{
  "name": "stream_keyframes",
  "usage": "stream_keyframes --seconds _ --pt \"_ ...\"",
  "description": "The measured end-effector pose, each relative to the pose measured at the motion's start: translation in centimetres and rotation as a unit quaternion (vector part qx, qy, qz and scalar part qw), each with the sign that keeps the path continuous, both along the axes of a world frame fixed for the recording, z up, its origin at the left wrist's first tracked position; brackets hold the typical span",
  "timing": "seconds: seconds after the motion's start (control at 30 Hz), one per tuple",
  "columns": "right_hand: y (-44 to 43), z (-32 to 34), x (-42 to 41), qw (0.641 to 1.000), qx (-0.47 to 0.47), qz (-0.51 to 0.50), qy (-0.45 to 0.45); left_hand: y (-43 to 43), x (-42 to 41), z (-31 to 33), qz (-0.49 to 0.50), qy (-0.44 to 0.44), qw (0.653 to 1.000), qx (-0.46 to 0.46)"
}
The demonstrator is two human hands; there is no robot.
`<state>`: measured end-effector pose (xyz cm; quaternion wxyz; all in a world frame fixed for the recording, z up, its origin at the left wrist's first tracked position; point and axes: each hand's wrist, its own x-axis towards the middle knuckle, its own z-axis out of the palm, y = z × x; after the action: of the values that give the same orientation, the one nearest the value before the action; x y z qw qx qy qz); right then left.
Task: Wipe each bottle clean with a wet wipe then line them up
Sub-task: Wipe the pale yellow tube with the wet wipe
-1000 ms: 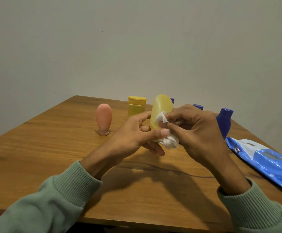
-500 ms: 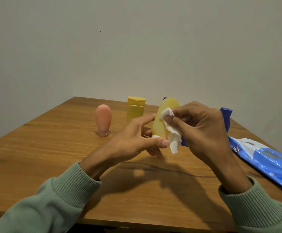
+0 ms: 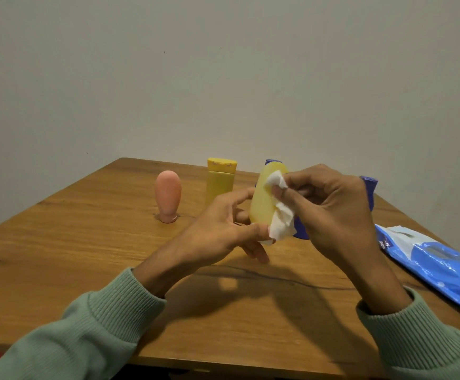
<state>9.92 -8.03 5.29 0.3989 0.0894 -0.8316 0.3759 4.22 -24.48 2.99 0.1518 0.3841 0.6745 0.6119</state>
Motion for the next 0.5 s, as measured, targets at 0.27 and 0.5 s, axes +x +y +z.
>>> stream_keyframes --seconds 0.27,0.5 --pt "-0.83 -0.29 0.23 0.992 0.123 0.023 0.002 0.14 0.13 -0.07 0.066 0.093 0.993 -0.026" --pt "-0.18 -0.34 -0.22 0.992 0.090 -0.038 0.076 0.45 0.12 -0.57 0.071 0.116 0.988 -0.079"
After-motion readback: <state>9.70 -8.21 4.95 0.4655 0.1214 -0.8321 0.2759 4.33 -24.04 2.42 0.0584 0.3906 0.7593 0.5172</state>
